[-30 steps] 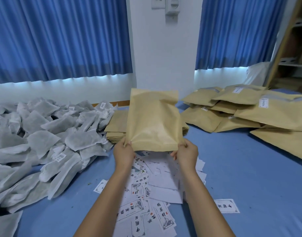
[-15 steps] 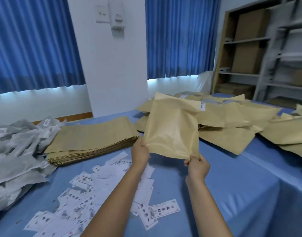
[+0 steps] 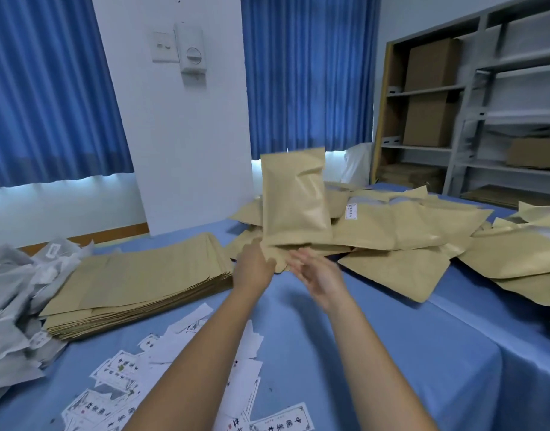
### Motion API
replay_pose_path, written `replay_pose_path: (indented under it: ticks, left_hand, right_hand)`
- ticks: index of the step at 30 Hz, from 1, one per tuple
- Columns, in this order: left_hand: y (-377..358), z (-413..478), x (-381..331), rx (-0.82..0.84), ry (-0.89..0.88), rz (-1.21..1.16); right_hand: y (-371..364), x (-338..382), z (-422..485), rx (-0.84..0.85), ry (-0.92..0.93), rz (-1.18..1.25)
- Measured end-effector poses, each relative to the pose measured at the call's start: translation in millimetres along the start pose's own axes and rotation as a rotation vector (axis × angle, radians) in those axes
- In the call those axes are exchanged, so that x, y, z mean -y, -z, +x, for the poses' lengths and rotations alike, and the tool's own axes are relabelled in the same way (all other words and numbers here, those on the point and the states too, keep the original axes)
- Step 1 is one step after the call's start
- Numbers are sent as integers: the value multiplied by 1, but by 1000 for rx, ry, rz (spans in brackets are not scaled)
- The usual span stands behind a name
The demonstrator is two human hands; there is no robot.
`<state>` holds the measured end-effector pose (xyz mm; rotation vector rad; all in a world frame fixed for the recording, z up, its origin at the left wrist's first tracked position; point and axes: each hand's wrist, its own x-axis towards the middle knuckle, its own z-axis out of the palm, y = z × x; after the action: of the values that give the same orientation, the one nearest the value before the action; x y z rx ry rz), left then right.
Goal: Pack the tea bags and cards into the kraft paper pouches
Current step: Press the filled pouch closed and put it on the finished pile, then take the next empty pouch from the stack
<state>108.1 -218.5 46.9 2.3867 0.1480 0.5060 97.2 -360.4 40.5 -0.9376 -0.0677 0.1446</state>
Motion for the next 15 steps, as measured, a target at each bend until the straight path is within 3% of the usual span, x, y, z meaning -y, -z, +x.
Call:
replay_pose_path:
  ticks: [2,4,8,12,15]
  left_hand:
    - [10,-3,34,-89,129,568]
    - [30,-5,66,-17,312,823]
    - [50,-16,123,85,299,772]
    - [71,-34,136,-10,112,966]
    - [87,-49,133,-39,59,950]
  right_hand:
    - [-6,-23,-8,7,-76,-47]
    - [-12,-42,-15,16,-122,-100]
    - [-25,-63,-21,45,-162,-194]
    - [-51,-79,-29,85,-204,-251]
    - [-69,-96,-39,148,-245,-261]
